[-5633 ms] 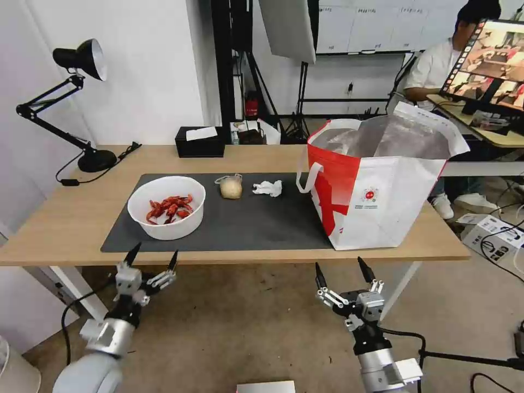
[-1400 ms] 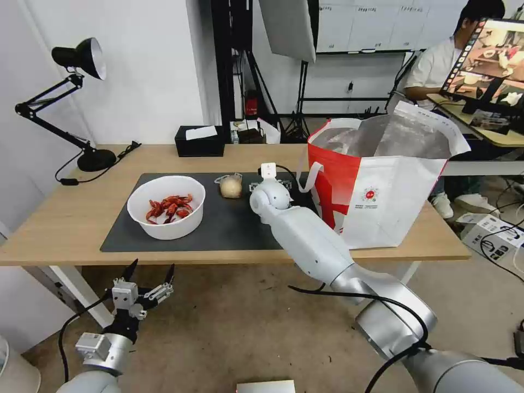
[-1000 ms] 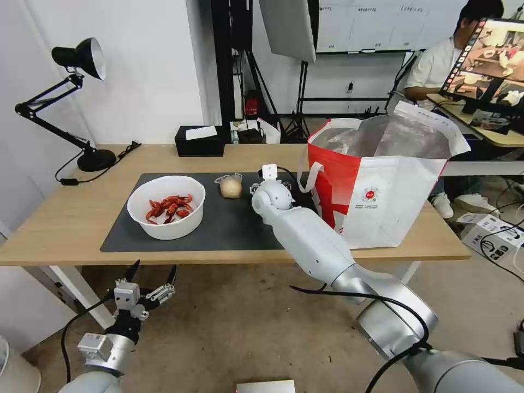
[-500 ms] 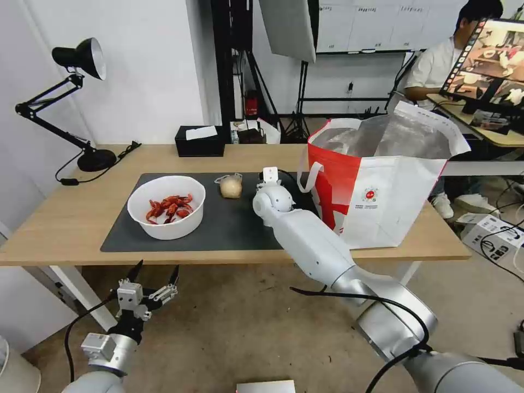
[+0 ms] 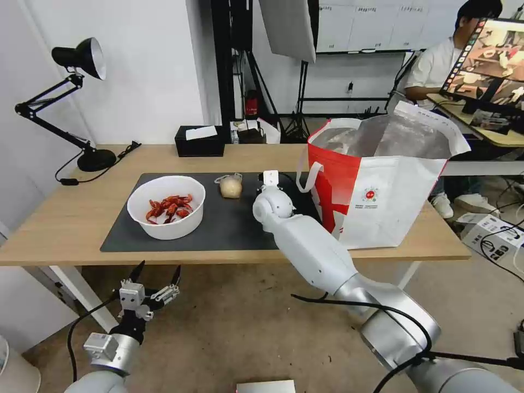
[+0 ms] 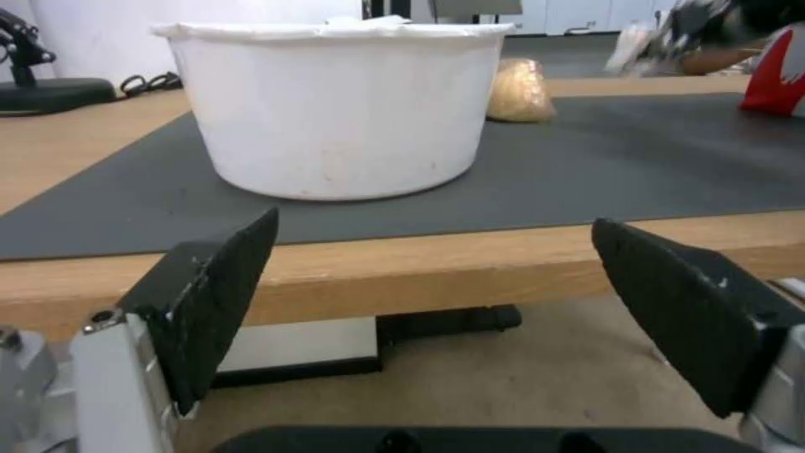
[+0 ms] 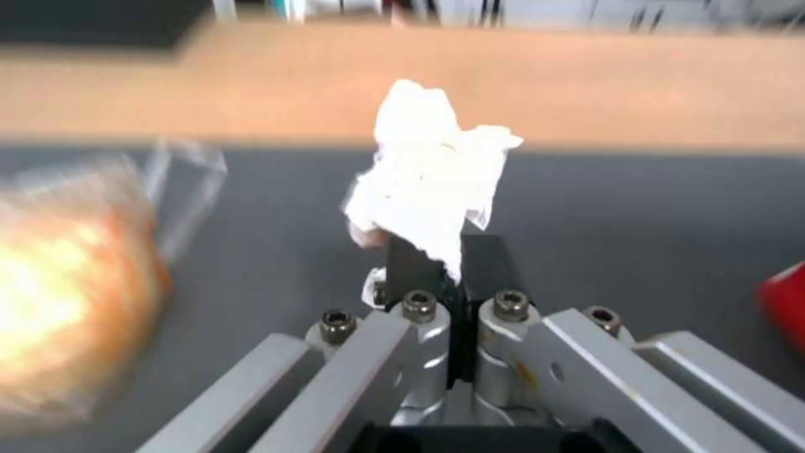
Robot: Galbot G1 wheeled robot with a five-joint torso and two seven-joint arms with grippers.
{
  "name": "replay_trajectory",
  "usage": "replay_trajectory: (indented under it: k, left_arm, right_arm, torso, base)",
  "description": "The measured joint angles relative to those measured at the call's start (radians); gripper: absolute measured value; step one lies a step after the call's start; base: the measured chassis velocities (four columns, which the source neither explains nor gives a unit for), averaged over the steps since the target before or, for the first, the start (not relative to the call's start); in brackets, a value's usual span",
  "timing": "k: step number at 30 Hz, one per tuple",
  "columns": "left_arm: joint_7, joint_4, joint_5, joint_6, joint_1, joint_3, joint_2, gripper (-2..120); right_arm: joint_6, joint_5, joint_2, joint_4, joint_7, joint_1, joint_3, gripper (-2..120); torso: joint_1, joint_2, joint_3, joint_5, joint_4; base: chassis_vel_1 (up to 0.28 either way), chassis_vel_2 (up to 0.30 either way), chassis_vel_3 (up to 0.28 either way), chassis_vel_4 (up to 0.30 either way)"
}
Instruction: Pick up the trash from the table and place it into the takeout bag.
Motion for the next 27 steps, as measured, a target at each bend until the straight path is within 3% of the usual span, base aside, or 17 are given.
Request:
replay_trajectory:
  k: [6, 9, 12, 20, 27]
  left_arm:
    - [0.0, -0.008, -0.001, -0.004, 0.01, -0.011, -0.003, 100]
    - [0.0, -0.008, -0.001, -0.005, 0.011, -0.012, -0.004, 100]
    - [-0.001, -0.009, 0.0, -0.01, 0.014, -0.013, -0.008, 100]
    - [-0.001, -0.014, 0.015, -0.013, 0.017, -0.008, -0.017, 100]
    - [-0.001, -0.014, 0.018, -0.019, 0.023, -0.008, -0.019, 100]
  right_arm:
    - [0.064, -0.082, -0.12, 0.295, 0.07, -0.093, -0.056, 0]
    - [0.084, -0.112, -0.137, 0.329, 0.072, -0.111, -0.064, 0]
    - [0.209, -0.332, -0.176, 0.438, 0.061, -0.231, -0.061, 0]
    - [0.342, -0.589, -0.16, 0.509, 0.049, -0.364, 0.009, 0]
    - [0.387, -0.708, -0.175, 0.539, 0.015, -0.359, 0.066, 0]
  torso:
    - [0.0, 0.0, 0.0, 0.0, -0.0001]
    - [0.0, 0.0, 0.0, 0.0001, -0.0001]
    - [0.0, 0.0, 0.0, 0.0, -0.0002]
    - [0.0, 0.0, 0.0, 0.0, -0.0001]
    - [0.0, 0.0, 0.0, 0.0, 0.0]
  base:
    - [0.0, 0.0, 0.0, 0.0]
    - [0.0, 0.0, 0.0, 0.0]
    - [0.0, 0.0, 0.0, 0.0]
    - [0.0, 0.0, 0.0, 0.0]
    - [0.0, 0.0, 0.0, 0.0]
